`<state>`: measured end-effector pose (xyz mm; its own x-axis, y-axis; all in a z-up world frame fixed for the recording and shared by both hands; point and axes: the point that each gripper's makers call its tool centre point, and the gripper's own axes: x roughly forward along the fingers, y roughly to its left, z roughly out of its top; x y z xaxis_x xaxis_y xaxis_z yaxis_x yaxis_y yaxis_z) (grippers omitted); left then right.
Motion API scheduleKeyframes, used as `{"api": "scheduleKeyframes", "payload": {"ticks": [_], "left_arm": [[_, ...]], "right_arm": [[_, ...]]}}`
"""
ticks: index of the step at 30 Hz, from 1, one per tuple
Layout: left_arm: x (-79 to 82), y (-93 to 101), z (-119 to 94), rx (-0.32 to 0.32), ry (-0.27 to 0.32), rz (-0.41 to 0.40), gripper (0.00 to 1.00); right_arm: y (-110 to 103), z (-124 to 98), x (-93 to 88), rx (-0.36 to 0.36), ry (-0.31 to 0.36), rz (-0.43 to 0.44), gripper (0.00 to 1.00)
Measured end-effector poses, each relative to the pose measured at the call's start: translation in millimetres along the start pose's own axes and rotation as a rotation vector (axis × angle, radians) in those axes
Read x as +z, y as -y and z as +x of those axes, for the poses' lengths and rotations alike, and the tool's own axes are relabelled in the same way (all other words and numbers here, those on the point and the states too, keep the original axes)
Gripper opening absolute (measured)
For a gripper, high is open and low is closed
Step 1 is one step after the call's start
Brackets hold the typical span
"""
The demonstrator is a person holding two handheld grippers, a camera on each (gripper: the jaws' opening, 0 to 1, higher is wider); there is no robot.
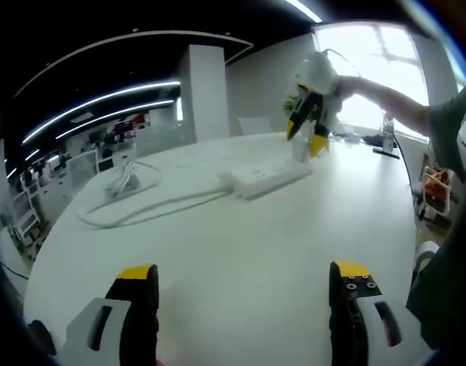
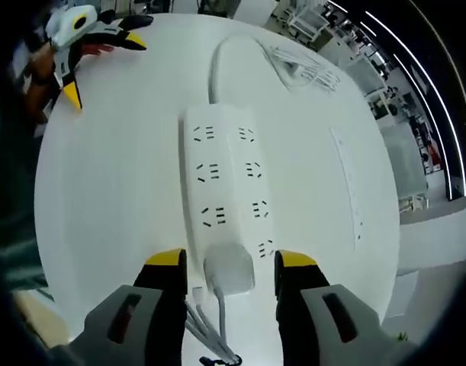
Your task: Straighten the power strip on the desk, plug the charger into it
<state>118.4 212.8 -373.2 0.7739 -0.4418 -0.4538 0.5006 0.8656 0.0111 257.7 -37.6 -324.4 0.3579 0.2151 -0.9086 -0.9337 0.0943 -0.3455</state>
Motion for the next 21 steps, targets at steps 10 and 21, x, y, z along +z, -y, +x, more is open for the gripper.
{"api": "scheduleKeyframes", "payload": {"ticks": [10, 21], "left_arm": [[0.7, 1.2, 0.8, 0.0, -0.004, 0.003, 0.96], [2.9, 3.7, 4.4, -0.007, -0.01, 0.01, 0.96]], "right_arm": [[4.3, -7.2, 2.5, -0.015, 0.063, 0.023, 0.49], [4.0, -12.4, 1.1, -0.011, 0.136, 0.062, 0.55]]}}
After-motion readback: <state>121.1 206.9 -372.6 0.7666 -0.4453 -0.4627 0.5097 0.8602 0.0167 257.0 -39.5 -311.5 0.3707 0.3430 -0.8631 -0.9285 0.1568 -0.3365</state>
